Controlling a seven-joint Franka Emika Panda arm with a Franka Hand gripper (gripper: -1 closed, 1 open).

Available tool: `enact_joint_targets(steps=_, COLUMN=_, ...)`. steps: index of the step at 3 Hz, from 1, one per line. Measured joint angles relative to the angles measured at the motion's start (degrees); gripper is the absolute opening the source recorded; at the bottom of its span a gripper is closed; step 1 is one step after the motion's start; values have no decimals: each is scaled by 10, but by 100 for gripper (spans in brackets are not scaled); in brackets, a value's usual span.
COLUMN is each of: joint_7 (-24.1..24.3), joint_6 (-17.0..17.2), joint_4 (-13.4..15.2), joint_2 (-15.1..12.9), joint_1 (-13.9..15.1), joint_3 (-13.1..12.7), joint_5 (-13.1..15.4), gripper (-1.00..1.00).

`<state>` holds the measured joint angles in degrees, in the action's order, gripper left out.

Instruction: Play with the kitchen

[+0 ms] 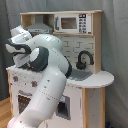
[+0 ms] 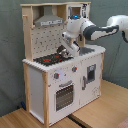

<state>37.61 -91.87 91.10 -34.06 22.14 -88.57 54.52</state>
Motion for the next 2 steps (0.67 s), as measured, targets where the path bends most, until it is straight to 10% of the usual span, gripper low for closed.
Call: enact_joint_targets(steps=2, joint_7=-13, joint_6=-9, joint_4=-75, joint_2=-13, joint_1=-95, joint_3=53, joint_5=2, gripper=-100)
